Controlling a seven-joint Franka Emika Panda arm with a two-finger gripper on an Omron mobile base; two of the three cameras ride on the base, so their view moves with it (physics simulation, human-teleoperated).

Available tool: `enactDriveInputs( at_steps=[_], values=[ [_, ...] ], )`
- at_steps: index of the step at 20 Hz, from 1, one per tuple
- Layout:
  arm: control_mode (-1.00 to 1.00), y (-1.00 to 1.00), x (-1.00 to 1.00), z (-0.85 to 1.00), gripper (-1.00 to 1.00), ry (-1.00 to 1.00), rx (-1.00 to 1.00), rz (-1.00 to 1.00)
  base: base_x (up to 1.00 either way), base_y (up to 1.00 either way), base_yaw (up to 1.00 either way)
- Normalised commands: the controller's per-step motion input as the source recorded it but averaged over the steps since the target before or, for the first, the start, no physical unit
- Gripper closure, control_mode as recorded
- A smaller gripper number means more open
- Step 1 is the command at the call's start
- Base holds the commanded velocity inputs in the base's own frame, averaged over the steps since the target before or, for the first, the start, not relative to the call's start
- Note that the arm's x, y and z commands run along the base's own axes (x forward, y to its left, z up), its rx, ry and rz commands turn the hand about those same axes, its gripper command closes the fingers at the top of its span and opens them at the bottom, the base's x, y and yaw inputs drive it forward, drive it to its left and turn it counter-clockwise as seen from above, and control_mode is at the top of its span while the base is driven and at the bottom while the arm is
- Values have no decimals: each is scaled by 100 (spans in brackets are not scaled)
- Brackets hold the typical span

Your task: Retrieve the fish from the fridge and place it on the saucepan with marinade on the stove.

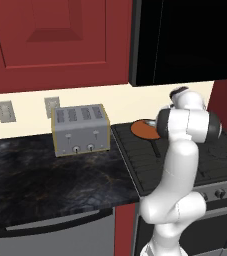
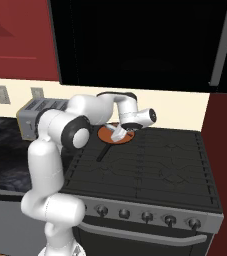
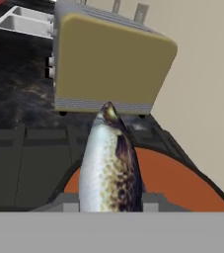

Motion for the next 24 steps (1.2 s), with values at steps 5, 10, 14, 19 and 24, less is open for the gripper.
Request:
enactDriveInputs(
  at_steps=[5, 10, 14, 19, 24],
  values=[
    [-100, 0, 21, -18, 100, 0, 0, 0, 0, 0, 0],
    [-100, 0, 11, -9, 100, 0, 0, 0, 0, 0, 0],
    [-100, 0, 0, 0, 100, 0, 0, 0, 0, 0, 0],
    [-100, 0, 0, -1, 100, 0, 0, 0, 0, 0, 0],
    [-100, 0, 0, -1, 100, 0, -1, 0, 0, 0, 0]
  ],
)
